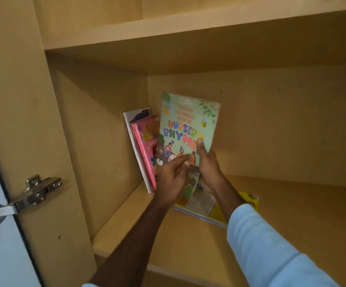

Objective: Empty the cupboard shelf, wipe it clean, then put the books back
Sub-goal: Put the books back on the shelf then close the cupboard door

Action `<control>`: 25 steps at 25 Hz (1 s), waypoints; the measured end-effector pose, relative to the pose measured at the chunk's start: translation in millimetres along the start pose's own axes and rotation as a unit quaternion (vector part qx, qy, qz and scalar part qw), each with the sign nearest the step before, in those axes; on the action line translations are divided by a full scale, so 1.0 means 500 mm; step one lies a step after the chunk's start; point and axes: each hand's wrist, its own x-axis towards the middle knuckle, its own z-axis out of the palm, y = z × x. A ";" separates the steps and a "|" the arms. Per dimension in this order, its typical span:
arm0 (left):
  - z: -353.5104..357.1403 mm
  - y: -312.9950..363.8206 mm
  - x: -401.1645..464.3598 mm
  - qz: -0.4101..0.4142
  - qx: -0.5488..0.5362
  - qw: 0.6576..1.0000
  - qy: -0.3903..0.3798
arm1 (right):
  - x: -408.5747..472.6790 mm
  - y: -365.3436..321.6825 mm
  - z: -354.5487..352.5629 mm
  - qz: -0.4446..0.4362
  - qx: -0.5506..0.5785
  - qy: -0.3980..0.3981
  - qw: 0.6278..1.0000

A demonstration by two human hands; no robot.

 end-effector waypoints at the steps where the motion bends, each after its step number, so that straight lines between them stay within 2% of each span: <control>1: -0.010 -0.023 0.008 -0.026 0.004 0.997 0.069 | 0.014 -0.009 -0.020 -0.008 0.002 0.023 1.000; 3: -0.038 -0.054 0.021 -0.093 0.038 0.980 0.170 | 0.046 -0.020 -0.064 -0.028 -0.006 0.050 0.998; 4: -0.048 -0.062 0.024 -0.113 0.043 0.977 0.176 | 0.065 -0.019 -0.088 -0.044 -0.021 0.054 0.997; 7: -0.052 -0.081 0.034 -0.134 -0.009 0.983 0.124 | 0.100 -0.017 -0.134 -0.032 -0.063 0.024 0.997; 9: -0.052 -0.091 0.038 -0.157 -0.091 0.977 0.115 | 0.124 -0.001 -0.155 -0.008 -0.115 -0.008 0.993; 11: -0.057 -0.097 0.038 -0.175 -0.099 0.972 0.119 | 0.157 0.037 -0.168 -0.007 -0.172 -0.015 0.985; 15: -0.092 -0.116 0.043 -0.191 0.001 0.977 0.091 | 0.225 0.108 -0.156 -0.051 -0.302 -0.018 0.952; 18: -0.113 -0.147 0.062 -0.173 0.132 0.966 0.141 | 0.275 0.135 -0.106 -0.014 -0.397 -0.025 0.917; 21: -0.106 -0.155 0.080 -0.108 0.229 0.939 0.233 | 0.295 0.143 -0.026 -0.016 -0.381 -0.028 0.924; 23: -0.101 -0.155 0.092 -0.092 0.231 0.935 0.254 | 0.281 0.158 0.016 0.005 -0.378 -0.073 0.923; 25: -0.099 -0.166 0.094 -0.110 0.224 0.934 0.256 | 0.258 0.201 0.037 0.041 -0.388 -0.141 0.910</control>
